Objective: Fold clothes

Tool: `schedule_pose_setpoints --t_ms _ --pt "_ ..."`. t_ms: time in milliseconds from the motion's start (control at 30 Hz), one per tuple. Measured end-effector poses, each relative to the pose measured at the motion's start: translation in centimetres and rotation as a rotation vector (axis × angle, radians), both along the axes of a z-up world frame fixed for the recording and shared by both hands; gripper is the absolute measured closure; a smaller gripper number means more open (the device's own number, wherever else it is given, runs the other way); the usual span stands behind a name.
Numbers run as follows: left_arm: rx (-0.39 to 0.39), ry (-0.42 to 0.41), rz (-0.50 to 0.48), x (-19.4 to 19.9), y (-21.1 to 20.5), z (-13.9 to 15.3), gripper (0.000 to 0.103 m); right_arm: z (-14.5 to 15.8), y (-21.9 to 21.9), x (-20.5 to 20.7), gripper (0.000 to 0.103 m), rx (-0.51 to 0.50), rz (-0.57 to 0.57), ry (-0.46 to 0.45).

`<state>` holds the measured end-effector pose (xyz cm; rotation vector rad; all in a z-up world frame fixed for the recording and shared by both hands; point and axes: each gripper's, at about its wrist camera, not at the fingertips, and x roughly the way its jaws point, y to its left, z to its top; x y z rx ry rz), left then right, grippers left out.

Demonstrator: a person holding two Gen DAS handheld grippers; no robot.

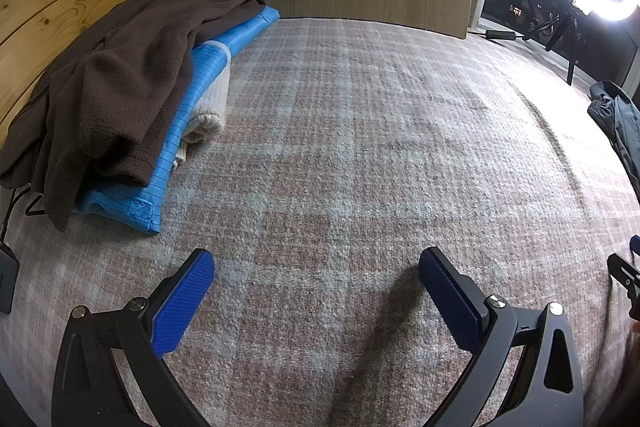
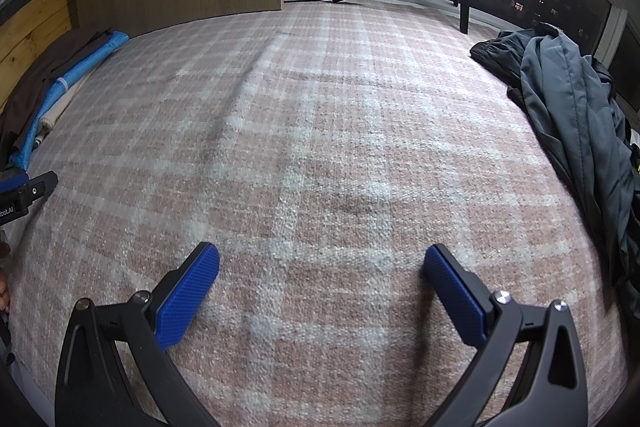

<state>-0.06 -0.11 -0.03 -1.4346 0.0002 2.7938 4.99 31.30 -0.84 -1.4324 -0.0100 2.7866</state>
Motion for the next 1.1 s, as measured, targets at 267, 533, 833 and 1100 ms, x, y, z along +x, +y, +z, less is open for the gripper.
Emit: schedule_pose_setpoints --t_ms 267,533,833,1100 --pt "0.005 -0.077 -0.015 -0.5 0.0 0.6 0.002 0.7 0.0 -0.5 0.0 -0.004 -0.067 -0.071" --pt "-0.015 0.021 -0.076 3.3 0.2 8.4 0.002 8.7 -1.6 2.8 0.0 0.017 -0.077 0.031" --pt "0.011 0.134 -0.106 8.6 -1.6 17.3 0.002 17.6 -3.6 8.5 0.0 0.036 -0.113 0.164" --pt "-0.021 0.241 -0.14 11.8 -1.5 21.9 0.001 21.2 -4.6 11.7 0.0 0.052 -0.128 0.244"
